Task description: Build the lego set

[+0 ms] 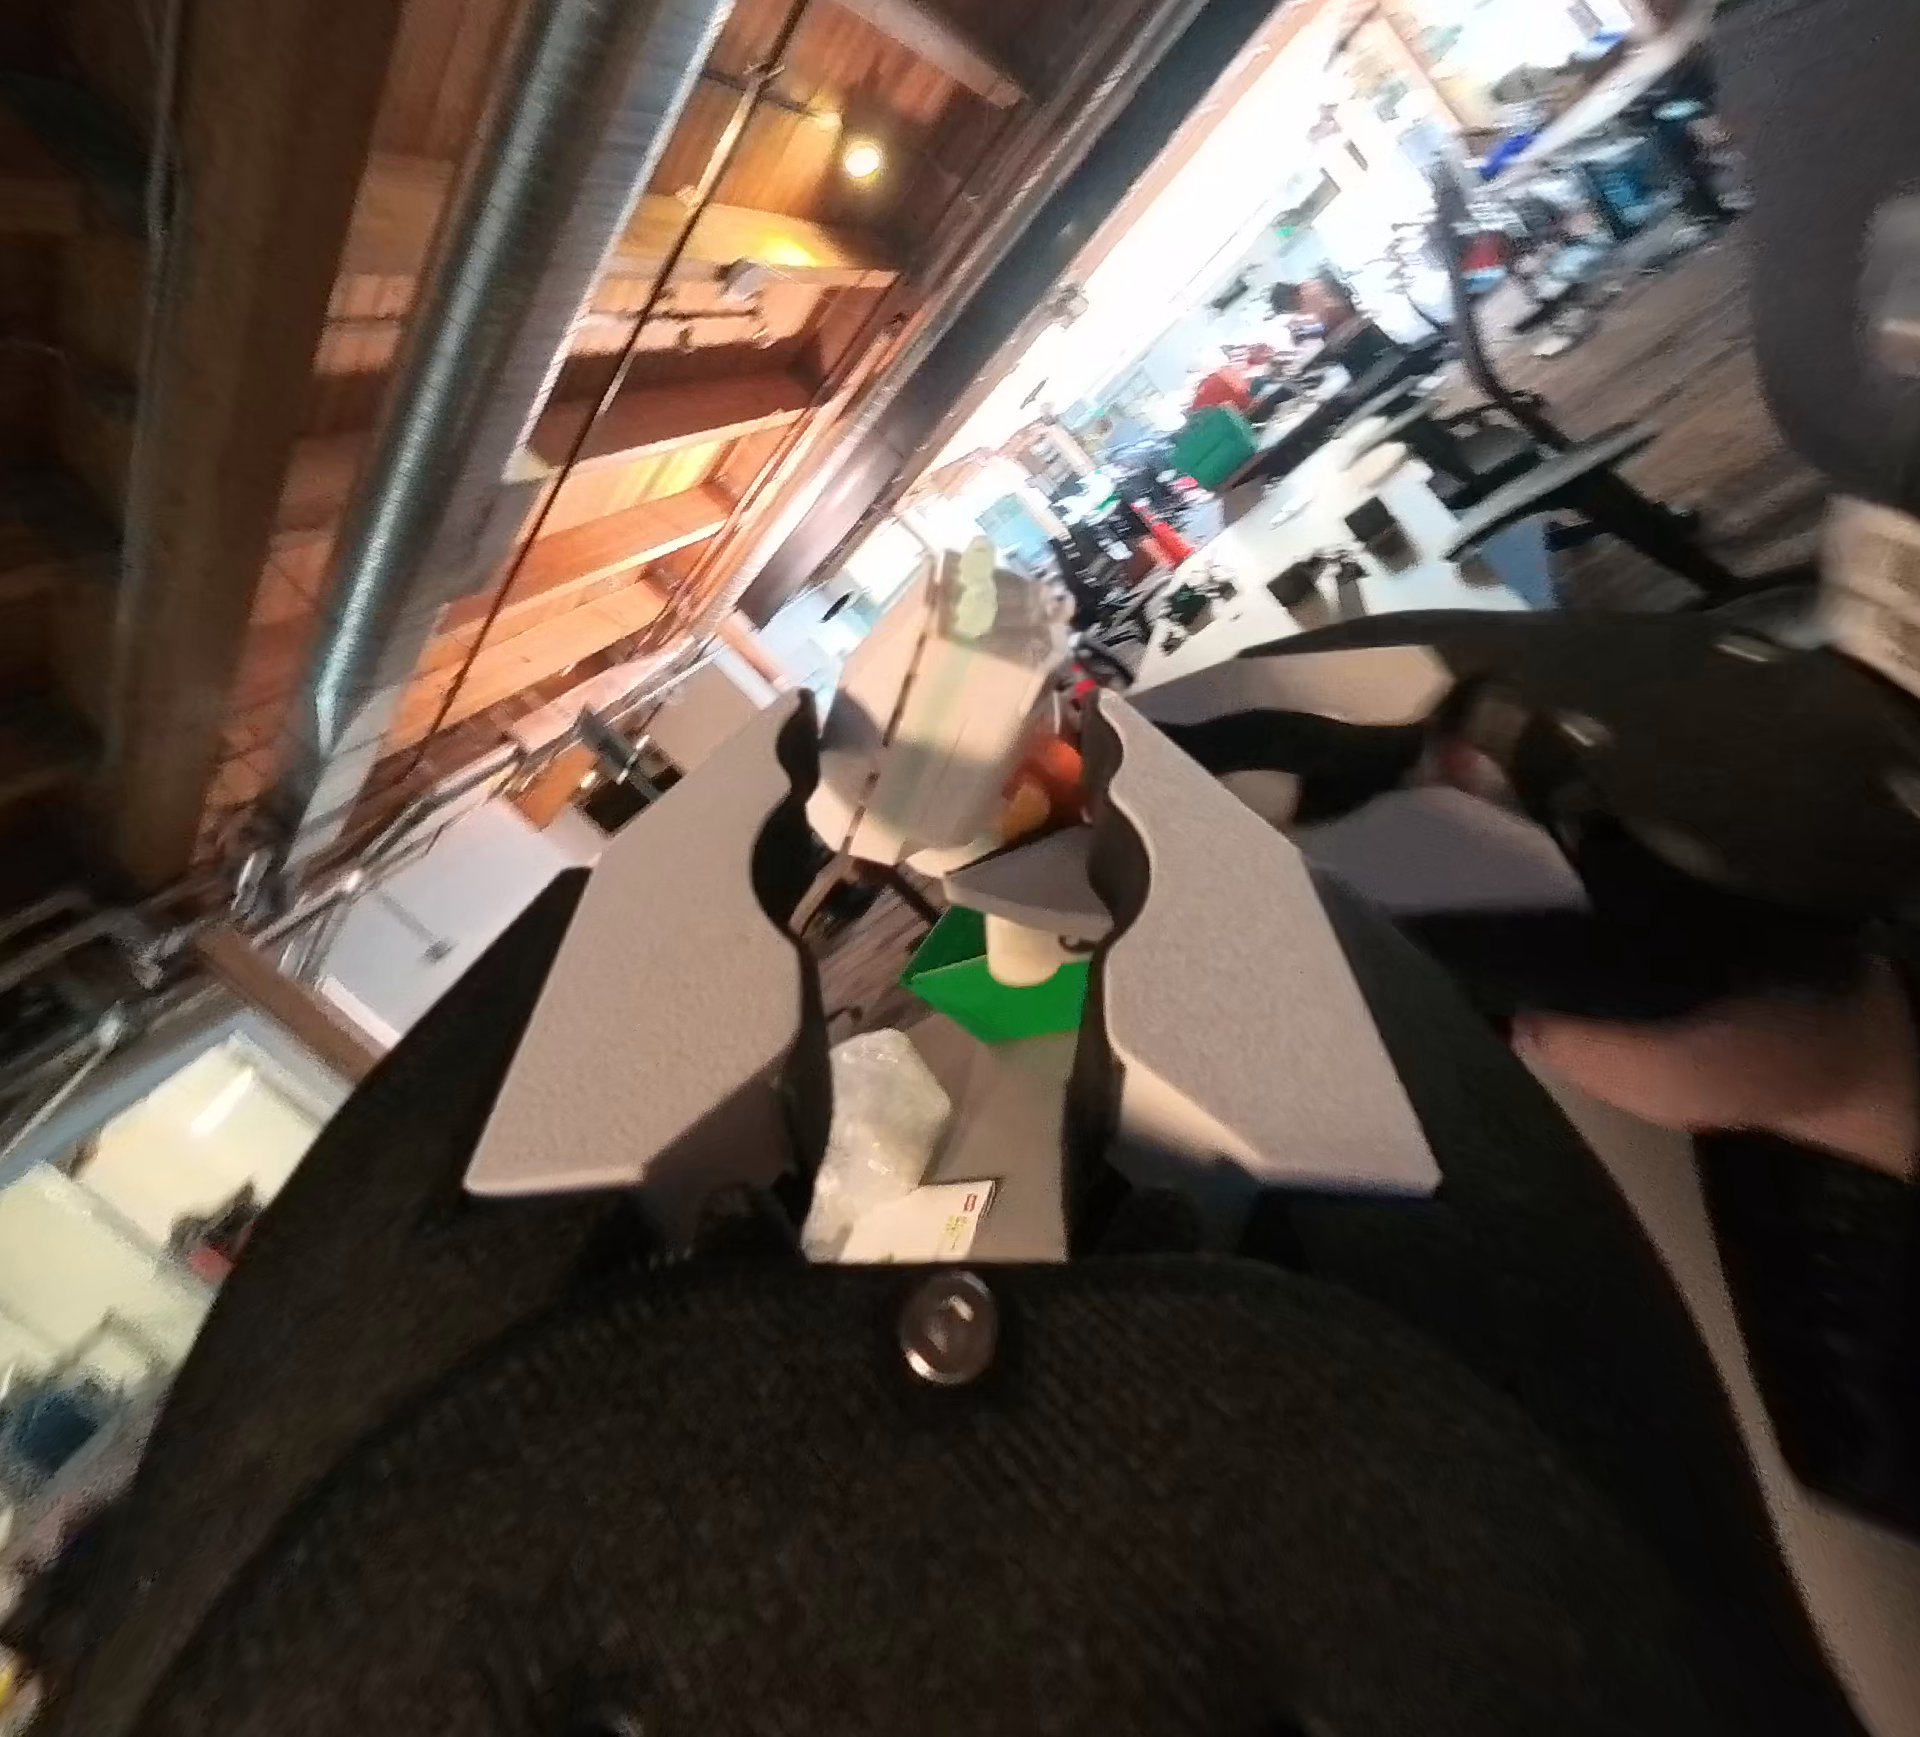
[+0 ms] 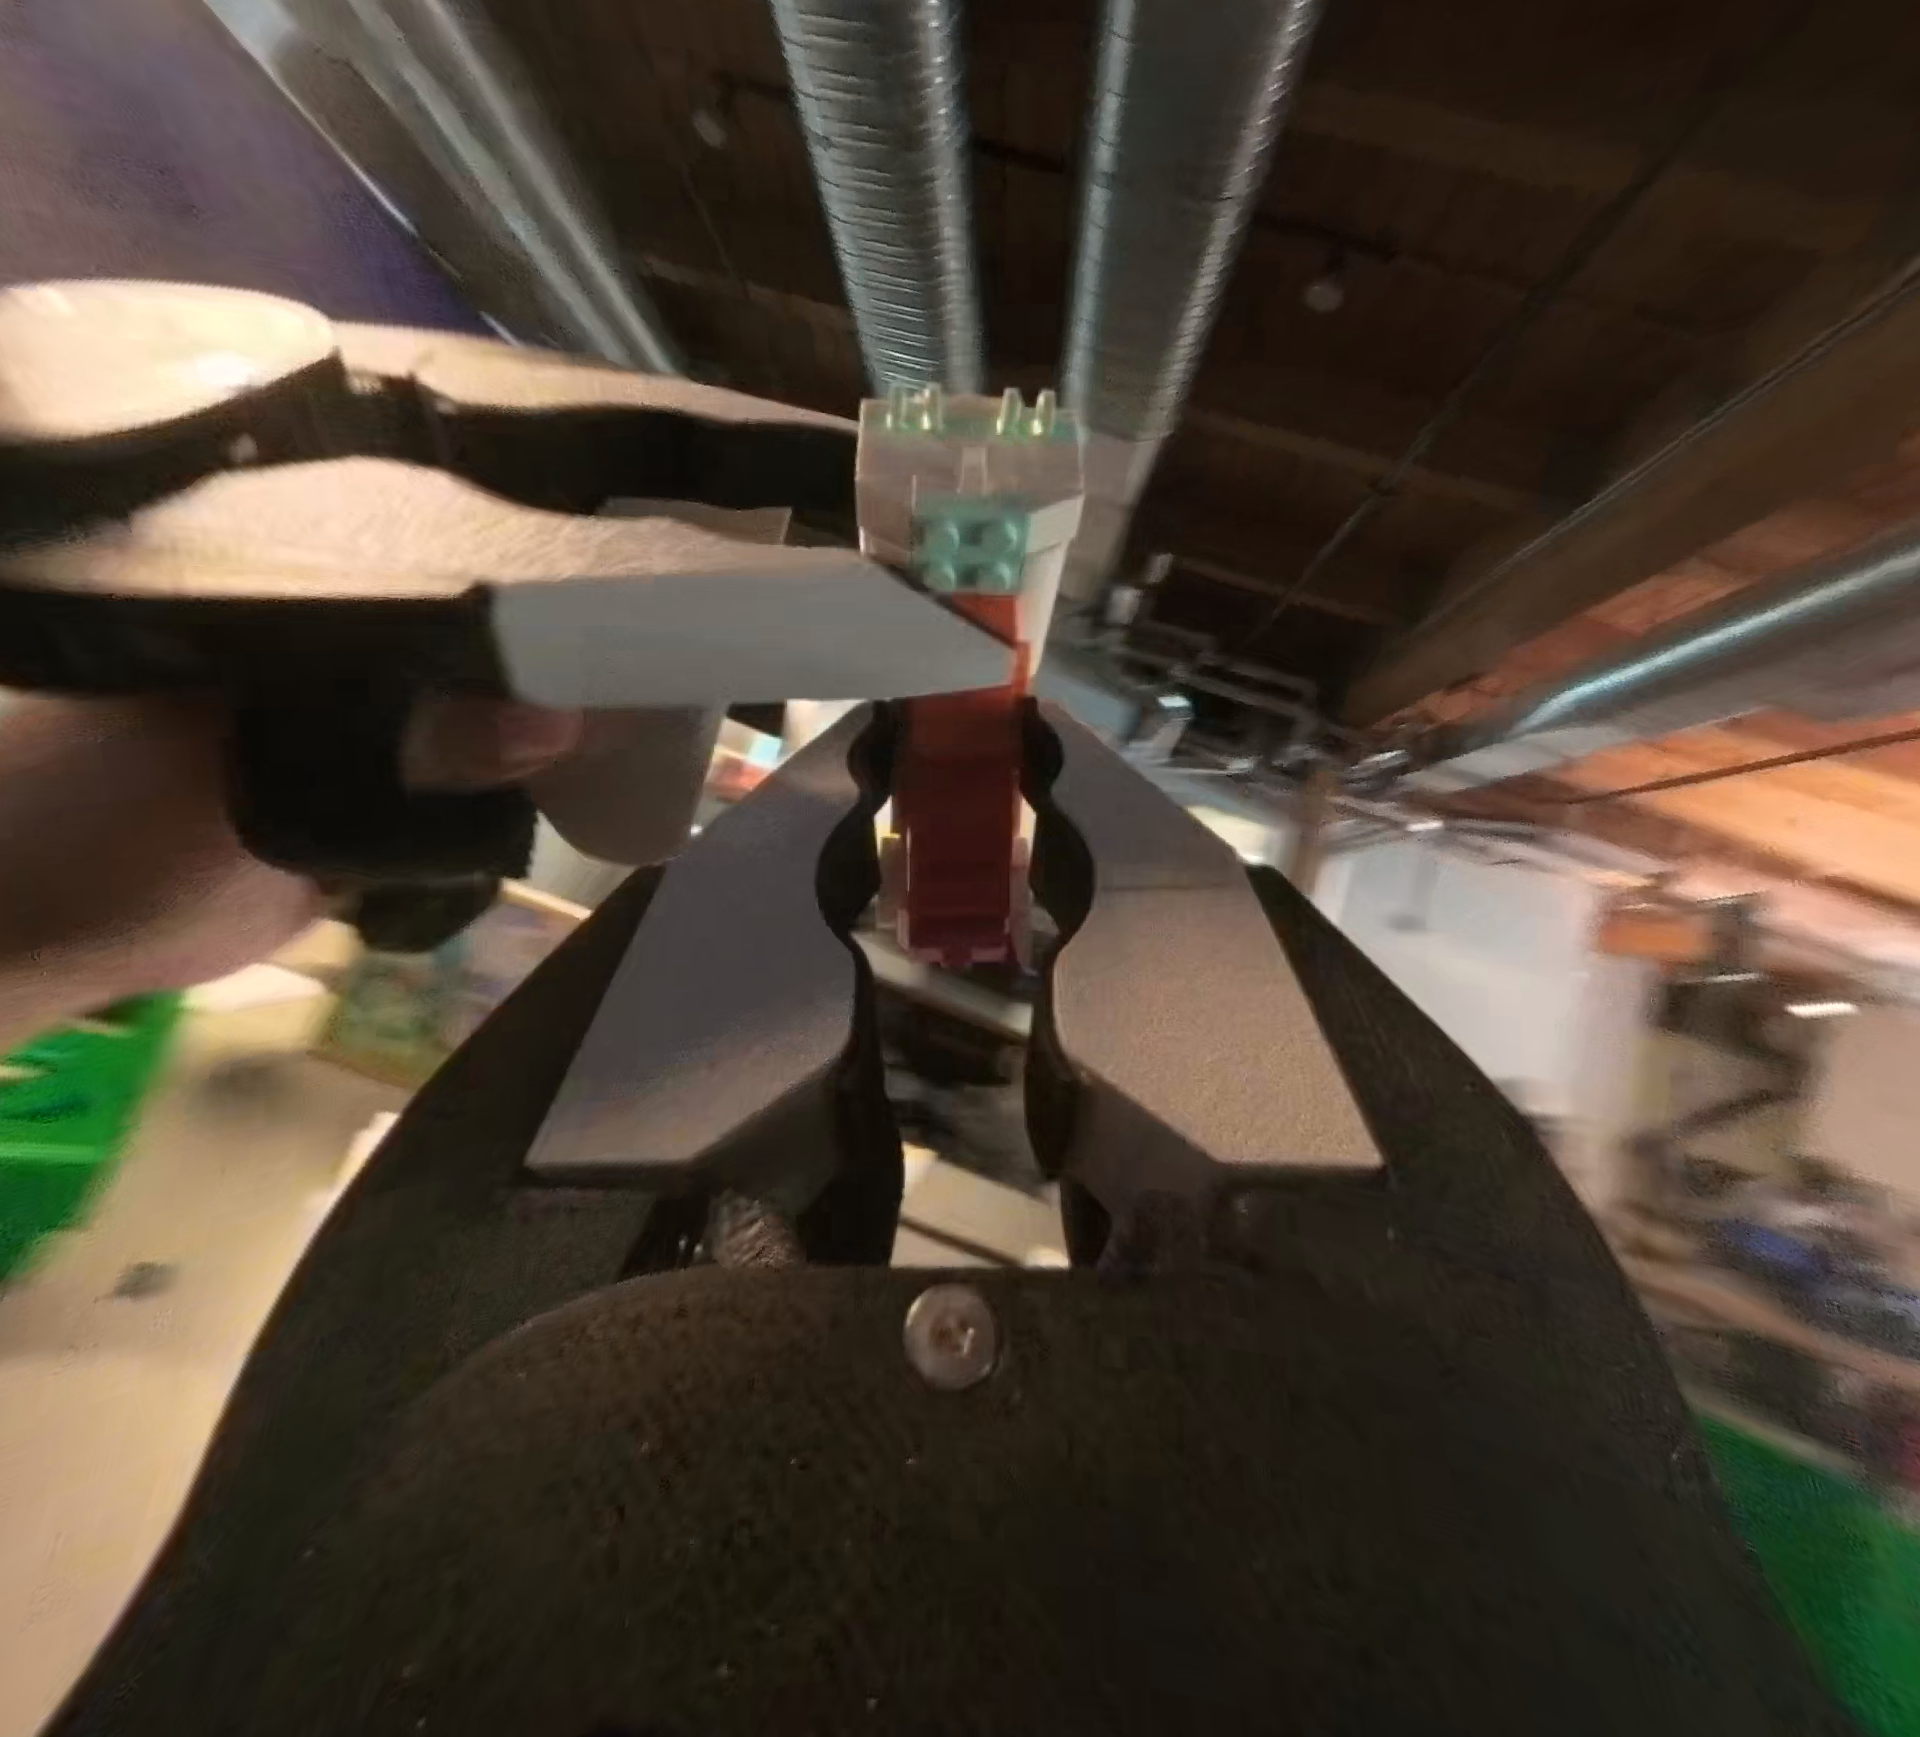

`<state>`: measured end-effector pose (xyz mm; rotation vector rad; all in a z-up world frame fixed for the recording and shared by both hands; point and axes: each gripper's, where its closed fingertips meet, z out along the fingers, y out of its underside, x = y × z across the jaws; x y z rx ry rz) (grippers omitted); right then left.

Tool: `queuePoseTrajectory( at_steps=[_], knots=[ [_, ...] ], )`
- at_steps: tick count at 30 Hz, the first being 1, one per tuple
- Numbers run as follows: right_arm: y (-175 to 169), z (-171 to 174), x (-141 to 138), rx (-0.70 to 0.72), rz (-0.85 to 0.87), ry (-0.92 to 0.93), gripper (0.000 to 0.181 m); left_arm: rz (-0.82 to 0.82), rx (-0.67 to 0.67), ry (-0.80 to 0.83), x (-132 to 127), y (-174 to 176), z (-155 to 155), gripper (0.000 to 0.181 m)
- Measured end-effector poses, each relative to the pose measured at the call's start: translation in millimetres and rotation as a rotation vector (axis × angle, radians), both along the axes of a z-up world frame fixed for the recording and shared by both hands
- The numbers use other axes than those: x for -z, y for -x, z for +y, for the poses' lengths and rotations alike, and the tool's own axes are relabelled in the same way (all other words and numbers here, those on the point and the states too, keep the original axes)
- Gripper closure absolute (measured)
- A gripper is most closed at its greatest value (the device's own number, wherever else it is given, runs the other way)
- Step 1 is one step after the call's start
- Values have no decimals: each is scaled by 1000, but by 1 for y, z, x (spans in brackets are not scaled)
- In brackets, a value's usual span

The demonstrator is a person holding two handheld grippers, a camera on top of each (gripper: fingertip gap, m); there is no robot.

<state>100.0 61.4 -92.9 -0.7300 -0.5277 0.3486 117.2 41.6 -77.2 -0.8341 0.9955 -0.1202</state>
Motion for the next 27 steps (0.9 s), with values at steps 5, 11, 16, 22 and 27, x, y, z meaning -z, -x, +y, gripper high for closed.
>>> queuePoseTrajectory(
  at_steps=[5,11,16,22,27],
  knots=[
    [4,-6,3,-596,112,321,159,90,59,-141,-6,14,-19,127],
    [2,-19,2,-1097,231,550,159,177,41,-117,5,20,-12,140],
    [-2,-22,2,-1260,274,614,159,166,49,-114,5,16,-14,142],
    [7,-9,18,-942,103,501,159,57,169,40,-4,21,-17,136],
    [10,-7,34,-471,-249,171,159,26,262,214,-2,31,-11,139]
  ],
)
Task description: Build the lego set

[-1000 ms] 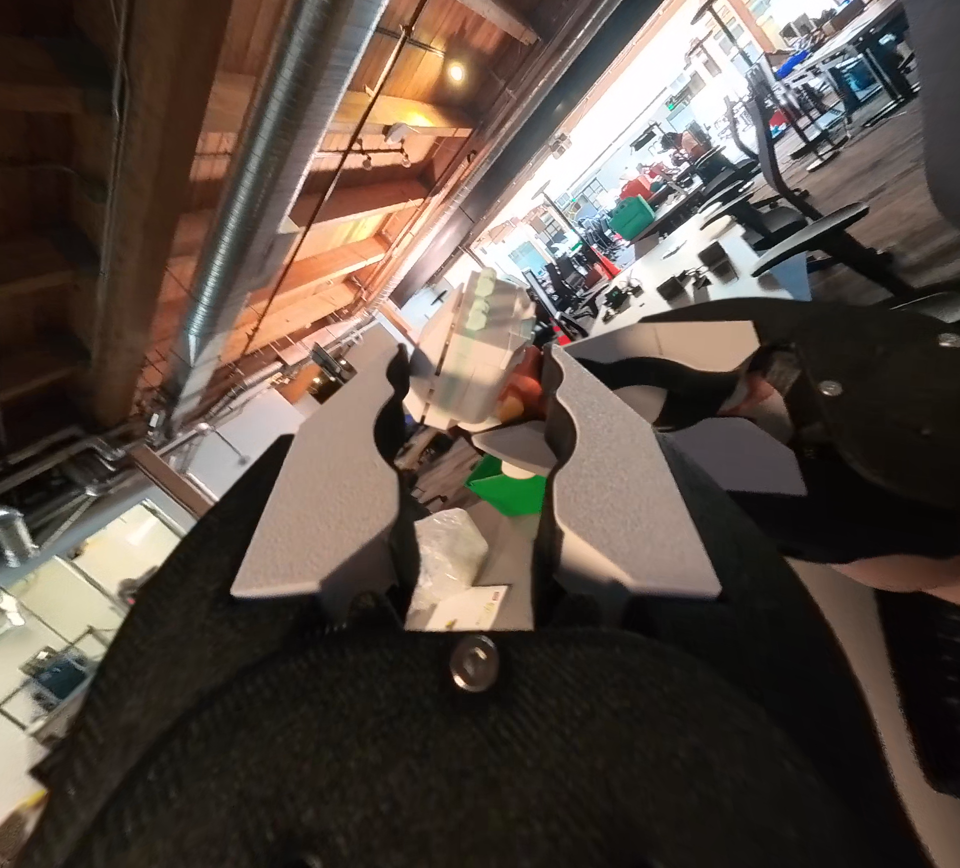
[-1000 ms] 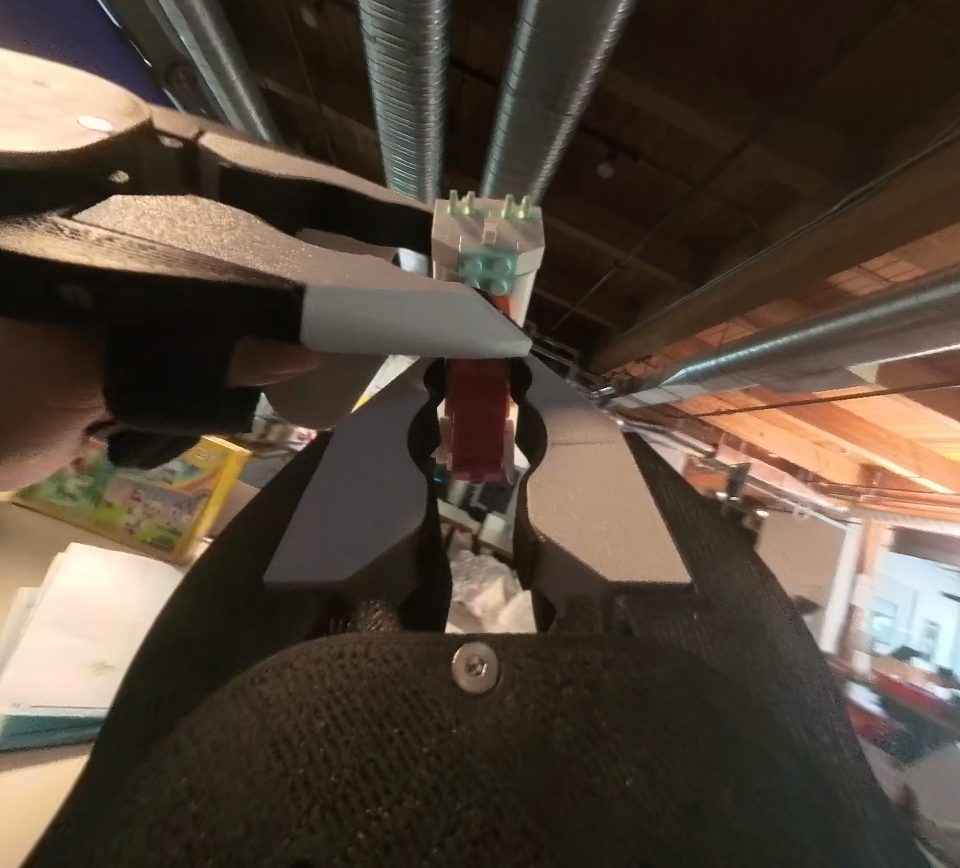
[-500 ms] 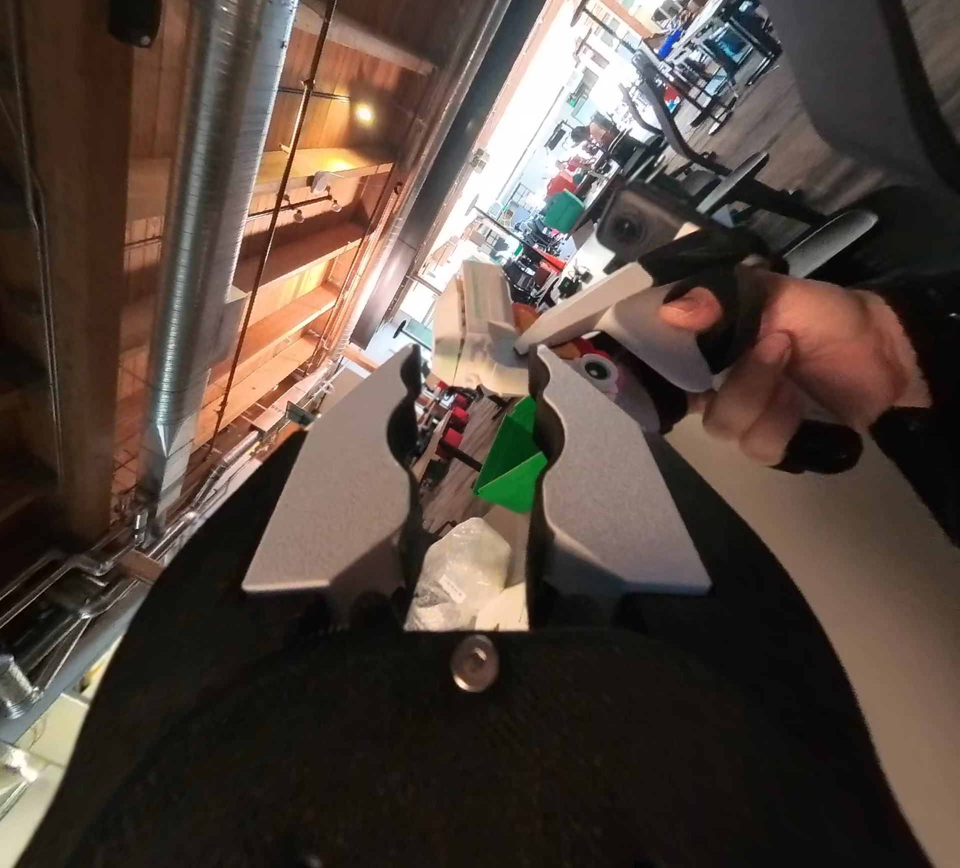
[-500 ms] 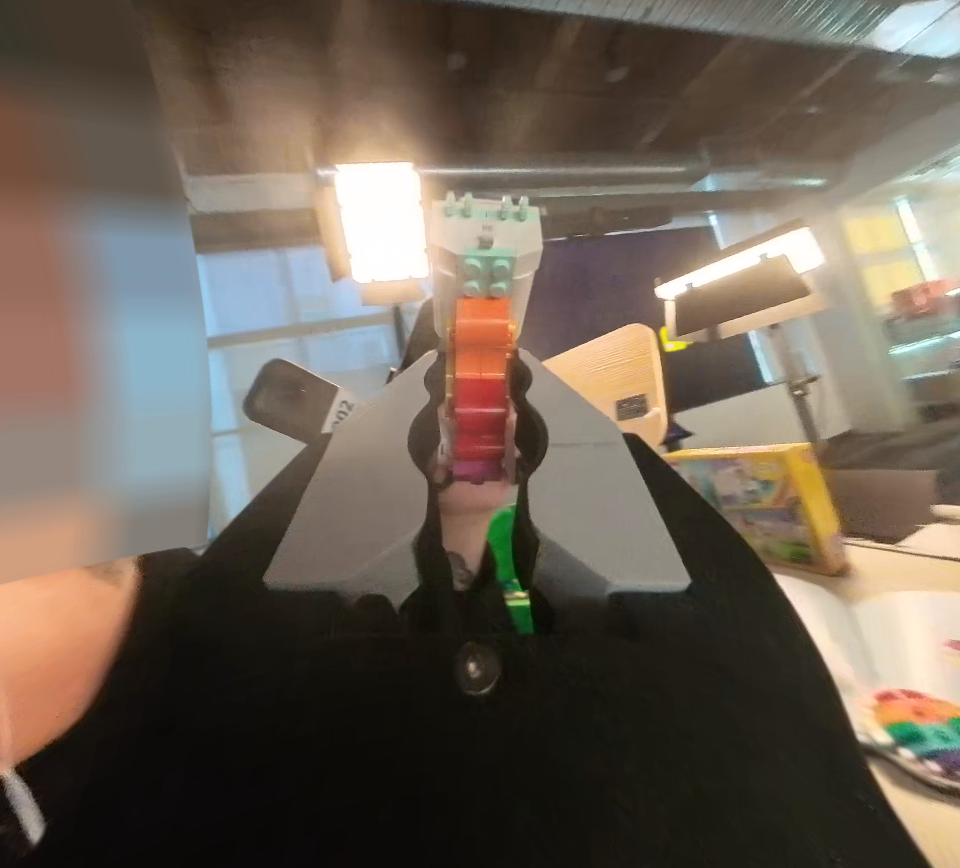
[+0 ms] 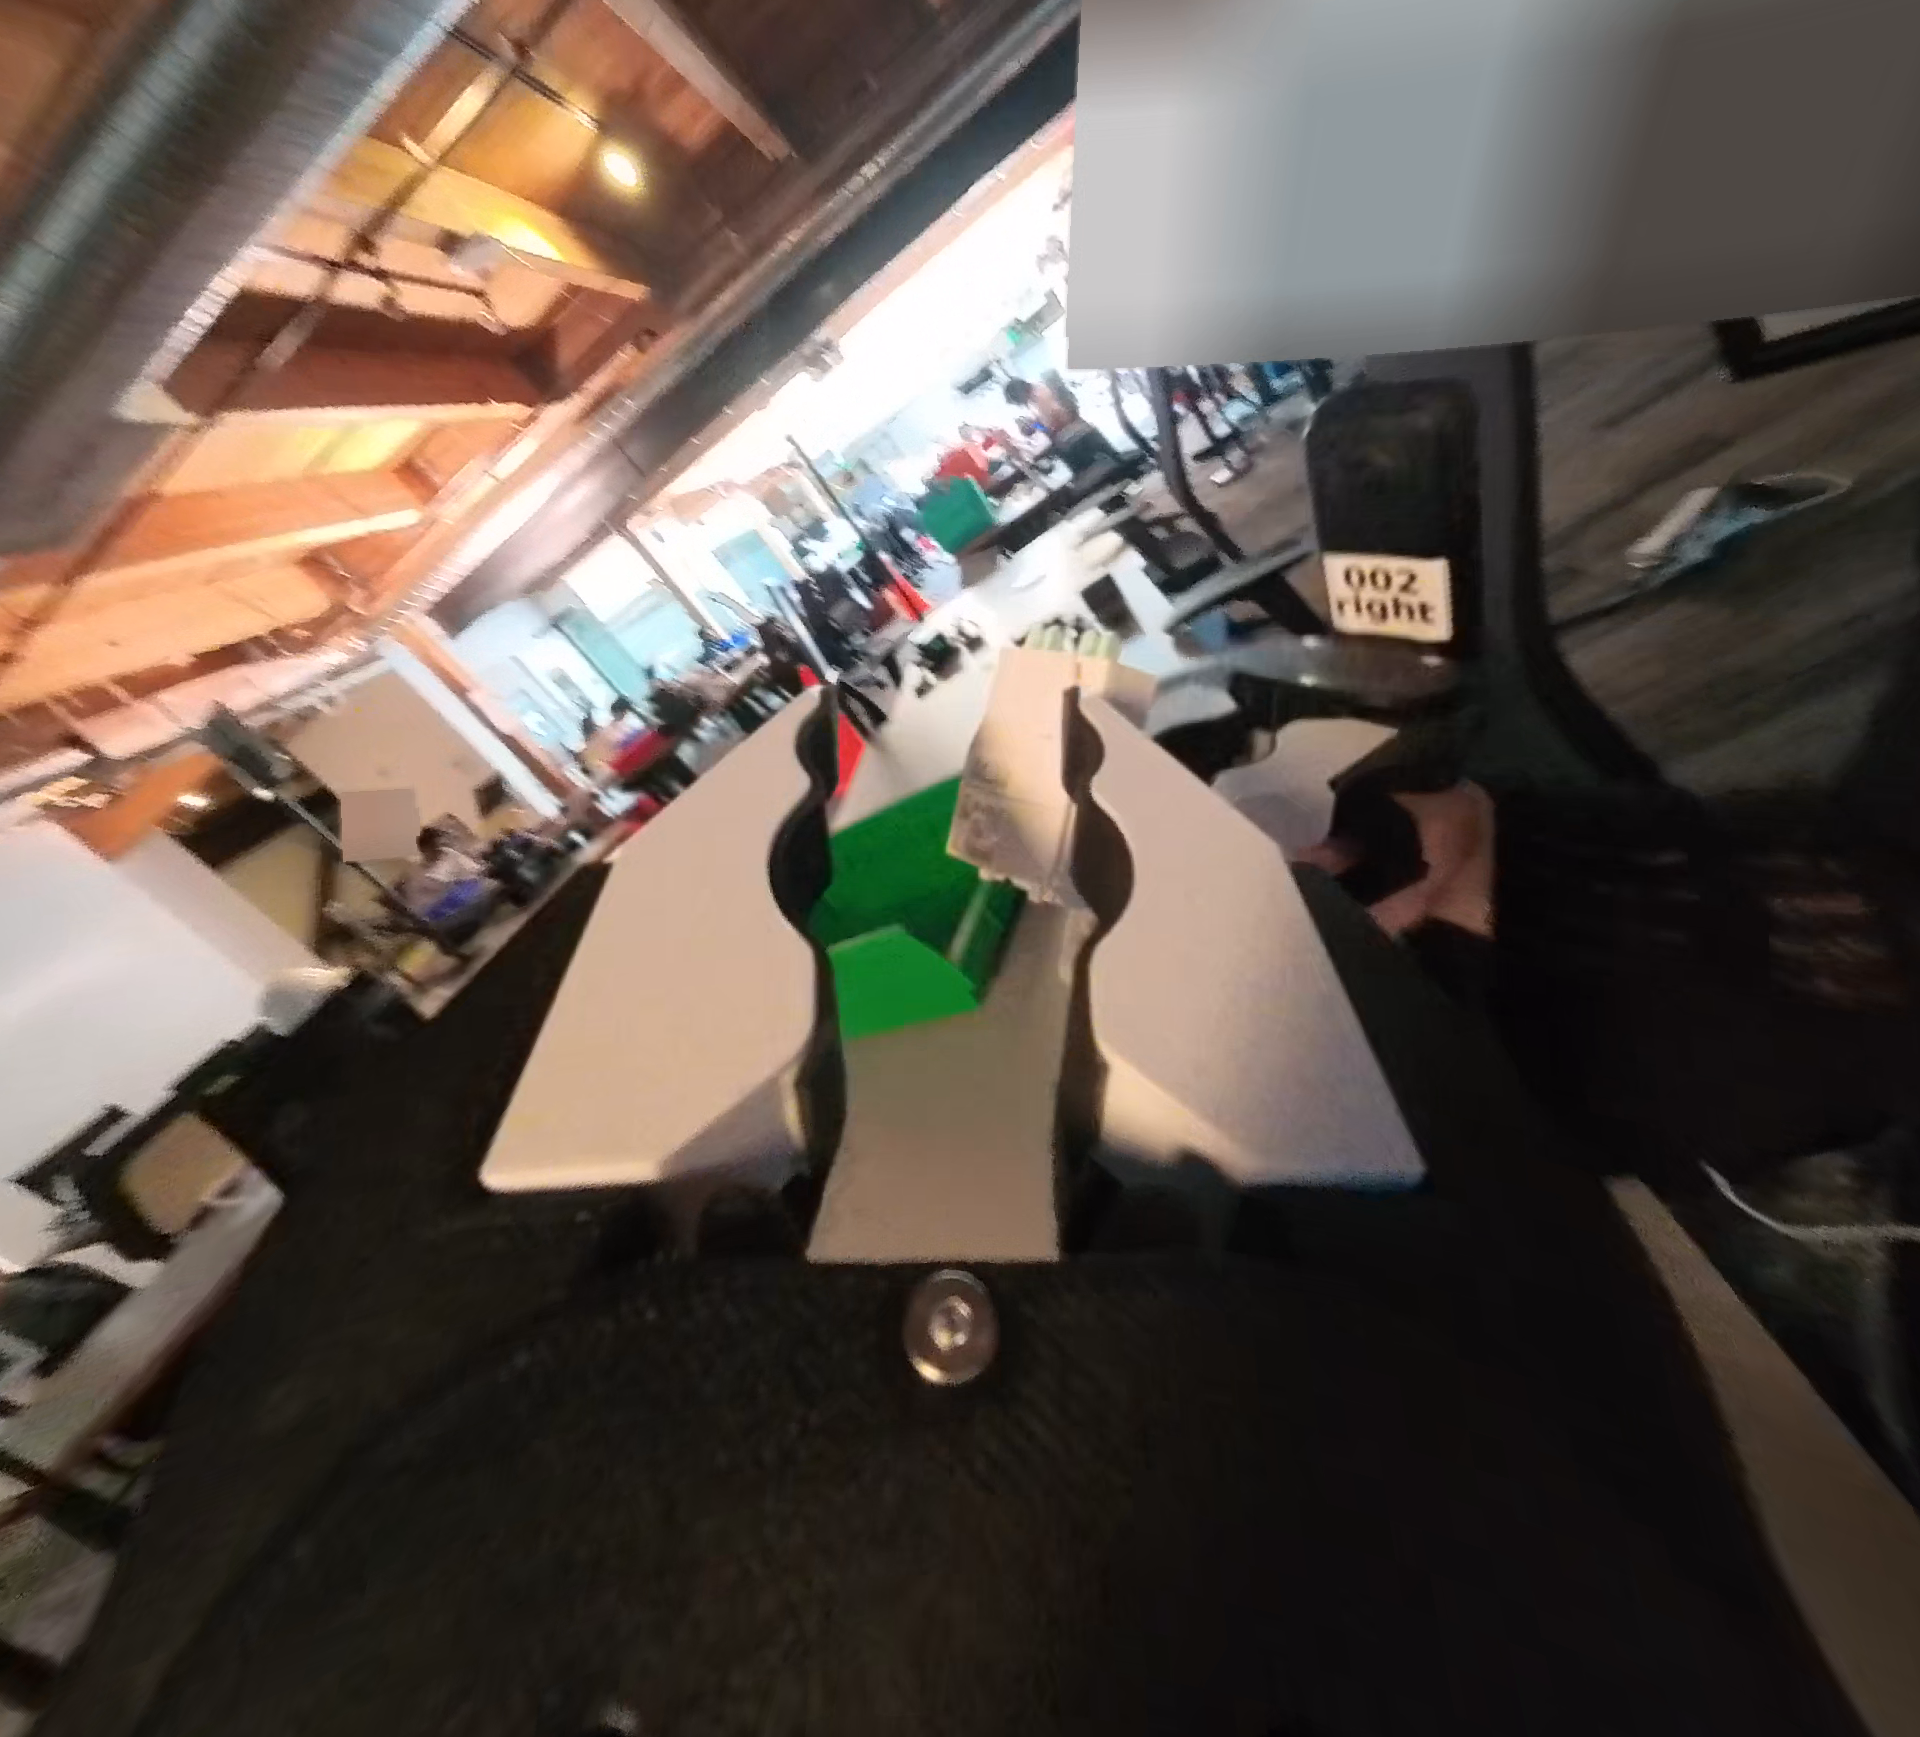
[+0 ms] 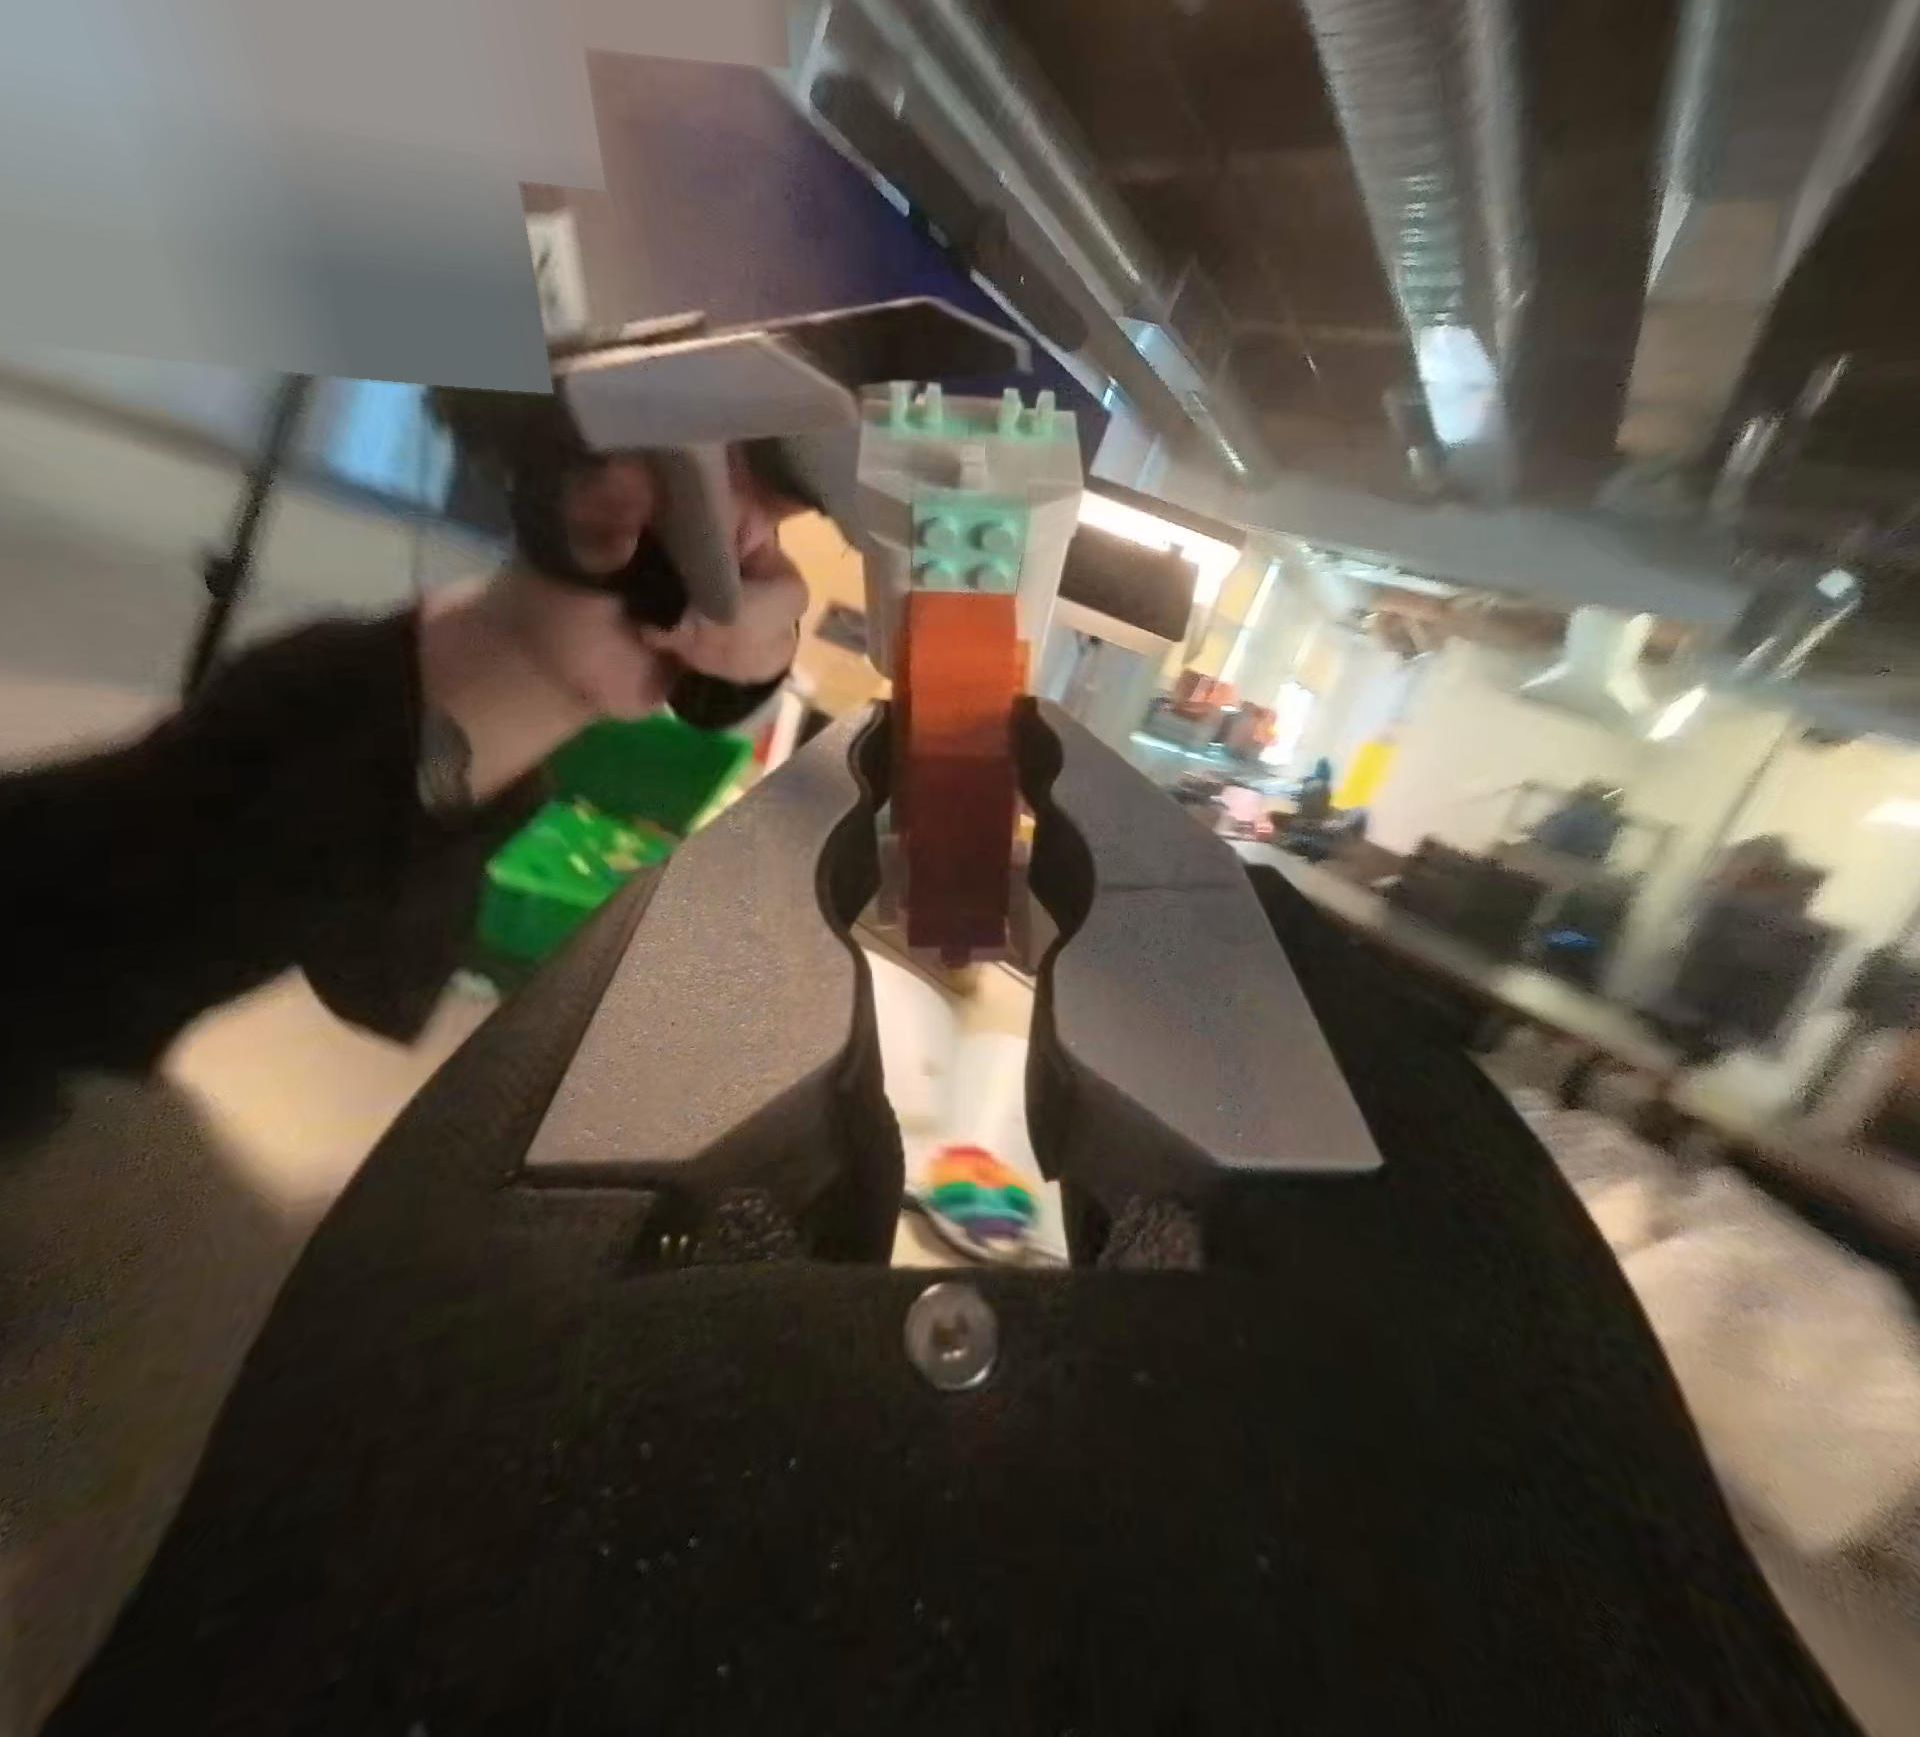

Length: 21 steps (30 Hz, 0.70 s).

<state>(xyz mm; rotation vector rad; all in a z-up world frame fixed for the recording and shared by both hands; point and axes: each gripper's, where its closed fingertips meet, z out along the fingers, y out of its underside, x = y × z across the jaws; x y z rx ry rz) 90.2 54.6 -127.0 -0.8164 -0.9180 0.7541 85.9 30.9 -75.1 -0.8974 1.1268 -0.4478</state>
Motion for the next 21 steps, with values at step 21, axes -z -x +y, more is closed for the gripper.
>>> queuePoseTrajectory(
  at_steps=[21],
  knots=[
    [53,21,172,-87,-519,-847,159,518,-328,-333,217,57,17,136]
  ],
)
